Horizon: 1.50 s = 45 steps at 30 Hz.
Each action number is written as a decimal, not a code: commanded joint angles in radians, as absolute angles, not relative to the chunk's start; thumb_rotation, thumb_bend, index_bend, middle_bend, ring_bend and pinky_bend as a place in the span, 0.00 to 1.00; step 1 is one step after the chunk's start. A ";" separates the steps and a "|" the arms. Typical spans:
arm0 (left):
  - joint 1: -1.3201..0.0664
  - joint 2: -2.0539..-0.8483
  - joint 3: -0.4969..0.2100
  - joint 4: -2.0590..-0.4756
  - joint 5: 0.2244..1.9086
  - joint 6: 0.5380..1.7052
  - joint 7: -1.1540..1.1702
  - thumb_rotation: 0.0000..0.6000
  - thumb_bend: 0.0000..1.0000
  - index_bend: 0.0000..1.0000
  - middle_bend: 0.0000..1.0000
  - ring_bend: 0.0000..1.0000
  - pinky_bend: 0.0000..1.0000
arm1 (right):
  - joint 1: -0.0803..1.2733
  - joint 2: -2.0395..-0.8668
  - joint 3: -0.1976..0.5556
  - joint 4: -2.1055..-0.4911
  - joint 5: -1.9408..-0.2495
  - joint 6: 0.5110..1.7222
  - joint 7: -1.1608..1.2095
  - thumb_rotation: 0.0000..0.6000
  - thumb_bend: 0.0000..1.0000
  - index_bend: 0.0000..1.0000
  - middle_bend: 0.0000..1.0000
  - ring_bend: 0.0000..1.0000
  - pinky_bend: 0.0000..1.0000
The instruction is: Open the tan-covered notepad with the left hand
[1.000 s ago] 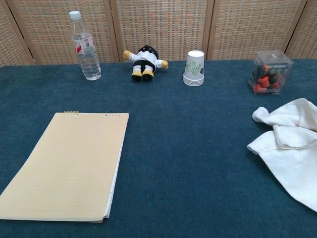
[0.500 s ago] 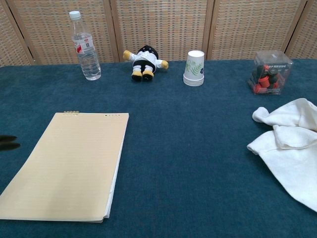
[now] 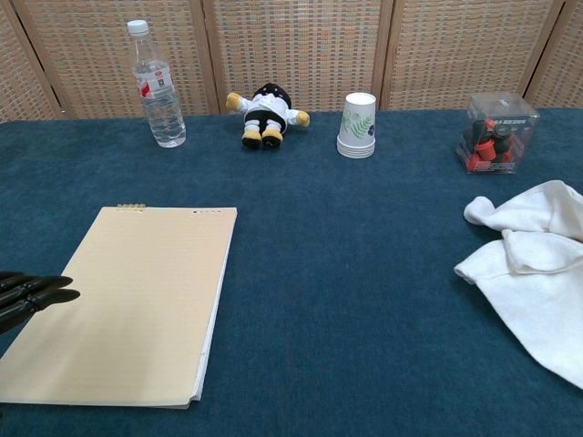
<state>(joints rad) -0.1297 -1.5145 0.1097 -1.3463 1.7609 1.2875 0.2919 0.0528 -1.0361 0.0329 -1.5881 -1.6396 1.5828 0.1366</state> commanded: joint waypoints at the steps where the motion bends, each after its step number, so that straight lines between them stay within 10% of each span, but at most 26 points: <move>1: -0.132 -1.516 0.110 -1.342 1.753 1.287 0.291 1.00 0.27 0.00 0.00 0.00 0.00 | 0.053 -1.036 0.033 -1.588 -1.640 1.582 0.137 1.00 0.00 0.00 0.00 0.00 0.00; 45: -0.175 -1.519 0.102 -1.336 1.649 1.272 0.270 1.00 0.35 0.00 0.00 0.00 0.00 | 0.058 -1.047 0.027 -1.584 -1.641 1.570 0.118 1.00 0.00 0.00 0.00 0.00 0.00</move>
<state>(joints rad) -0.1747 -1.5193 0.1024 -1.3358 1.6492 1.2720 0.2704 0.0580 -1.0471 0.0273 -1.5842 -1.6407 1.5706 0.1180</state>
